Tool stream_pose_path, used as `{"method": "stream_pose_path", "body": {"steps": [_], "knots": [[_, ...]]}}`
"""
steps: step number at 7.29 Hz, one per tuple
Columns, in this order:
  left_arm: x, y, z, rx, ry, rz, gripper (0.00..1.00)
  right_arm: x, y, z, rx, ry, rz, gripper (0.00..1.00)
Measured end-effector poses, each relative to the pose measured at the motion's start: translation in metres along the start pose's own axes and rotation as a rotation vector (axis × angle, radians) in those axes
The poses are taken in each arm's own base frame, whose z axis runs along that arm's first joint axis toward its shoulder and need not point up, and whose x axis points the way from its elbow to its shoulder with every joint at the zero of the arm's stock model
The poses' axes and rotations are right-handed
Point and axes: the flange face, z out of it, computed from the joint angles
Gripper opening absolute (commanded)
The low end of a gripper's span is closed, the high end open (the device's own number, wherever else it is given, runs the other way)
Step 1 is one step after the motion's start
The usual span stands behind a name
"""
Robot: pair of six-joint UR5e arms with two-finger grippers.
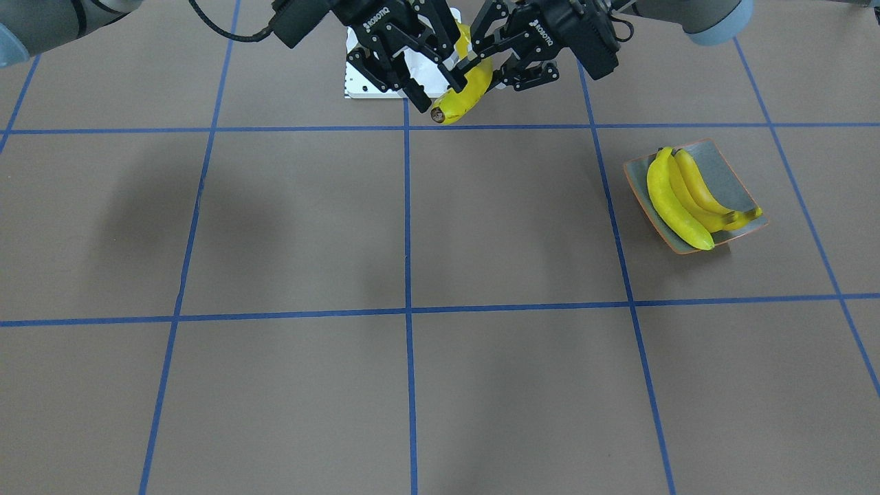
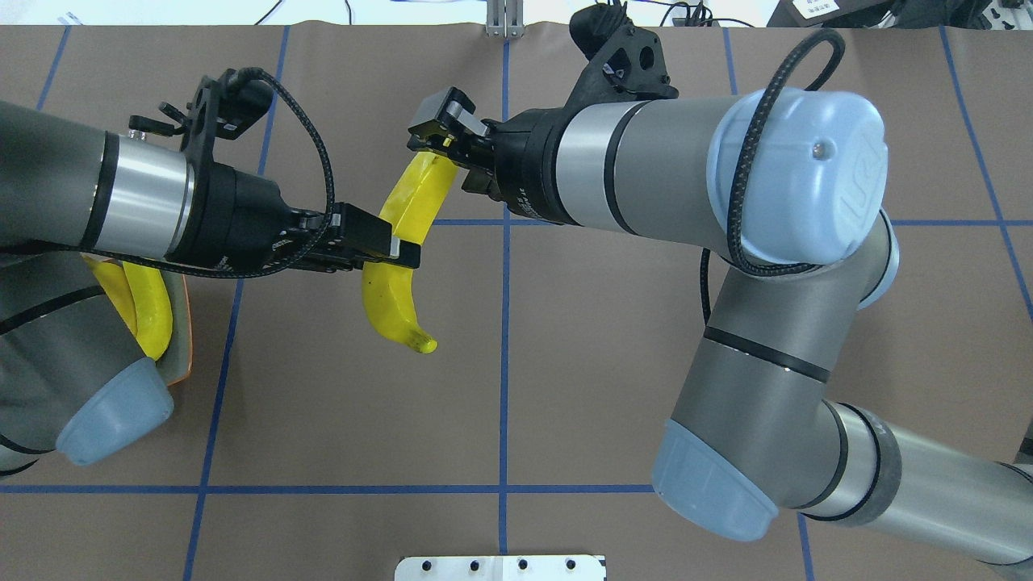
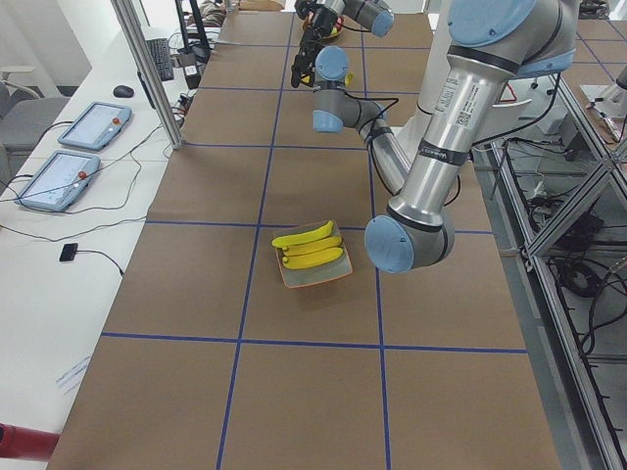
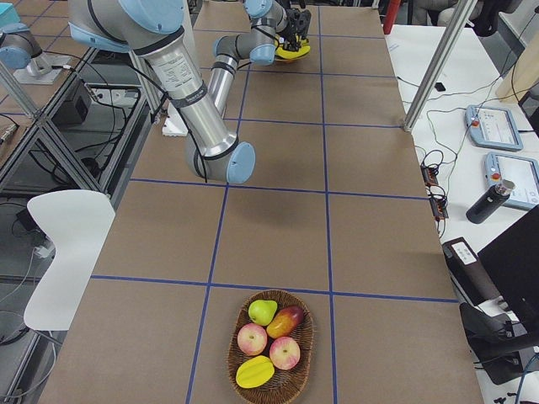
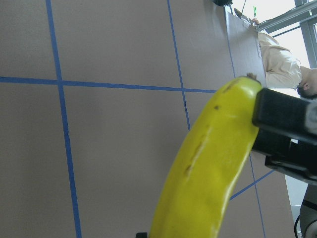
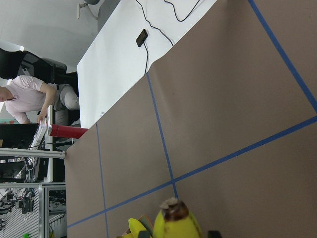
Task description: Transfer all bananas from basket to plate
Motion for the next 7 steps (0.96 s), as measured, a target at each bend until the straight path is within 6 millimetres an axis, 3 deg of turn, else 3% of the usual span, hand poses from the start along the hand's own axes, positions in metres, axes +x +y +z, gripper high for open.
{"method": "stream_pose_path", "body": {"steps": [1, 3, 5, 7], "knots": [[-0.005, 0.001, -0.001, -0.002, -0.008, -0.006, 0.00, 0.001, -0.006, -0.006, 0.007, -0.003, -0.017, 1.00], [-0.044, 0.008, -0.013, -0.013, -0.069, 0.000, 0.00, 0.030, -0.040, -0.013, 0.021, 0.061, -0.075, 1.00], [-0.107, 0.013, -0.043, -0.051, -0.166, 0.073, 0.00, 0.085, -0.101, -0.030, -0.006, 0.179, -0.160, 1.00], [-0.179, 0.021, -0.090, -0.093, -0.265, 0.171, 0.00, 0.148, -0.163, -0.053, -0.019, 0.300, -0.264, 1.00]]}}
